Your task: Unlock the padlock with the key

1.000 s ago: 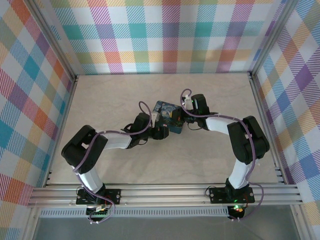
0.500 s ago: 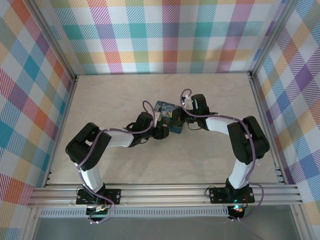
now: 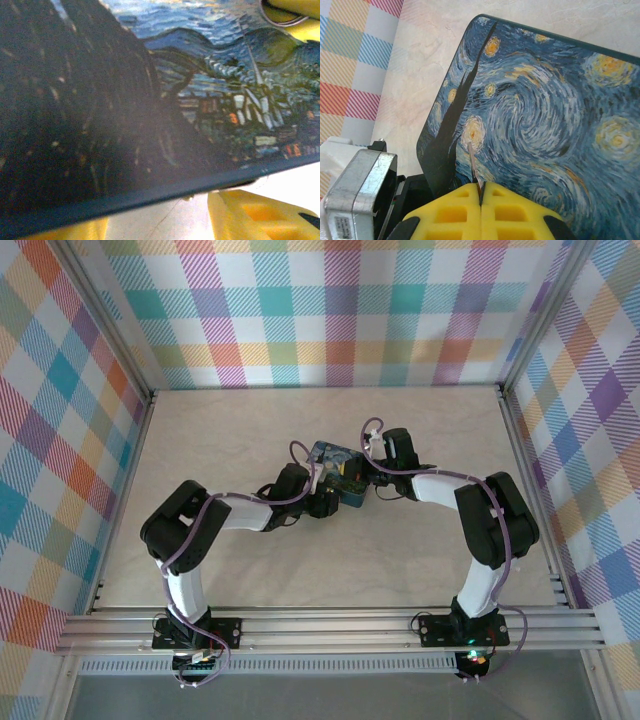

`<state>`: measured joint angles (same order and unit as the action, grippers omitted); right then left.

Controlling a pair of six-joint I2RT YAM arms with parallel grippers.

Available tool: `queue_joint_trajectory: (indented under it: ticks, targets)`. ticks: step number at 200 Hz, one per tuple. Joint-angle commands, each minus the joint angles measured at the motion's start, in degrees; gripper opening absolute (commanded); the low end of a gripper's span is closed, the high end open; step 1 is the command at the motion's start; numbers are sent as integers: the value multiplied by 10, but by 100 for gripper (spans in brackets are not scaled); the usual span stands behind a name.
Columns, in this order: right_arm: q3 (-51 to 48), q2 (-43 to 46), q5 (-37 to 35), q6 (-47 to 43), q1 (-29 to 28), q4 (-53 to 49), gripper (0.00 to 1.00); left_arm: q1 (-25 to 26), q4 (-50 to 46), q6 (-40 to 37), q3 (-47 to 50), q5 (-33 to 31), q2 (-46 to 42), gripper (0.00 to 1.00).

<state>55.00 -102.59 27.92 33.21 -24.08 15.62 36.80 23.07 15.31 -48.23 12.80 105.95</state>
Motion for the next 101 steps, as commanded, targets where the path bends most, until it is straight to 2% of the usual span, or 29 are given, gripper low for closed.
queue_joint_trajectory:
  ticks: [1, 101]
  targets:
    - [-22, -13, -2, -1, -10, -46, 2, 11, 24, -12, -21, 2, 14, 52]
    - [-24, -14, -1, -3, -10, -44, 2, 29, 24, -9, -31, -33, 26, 44]
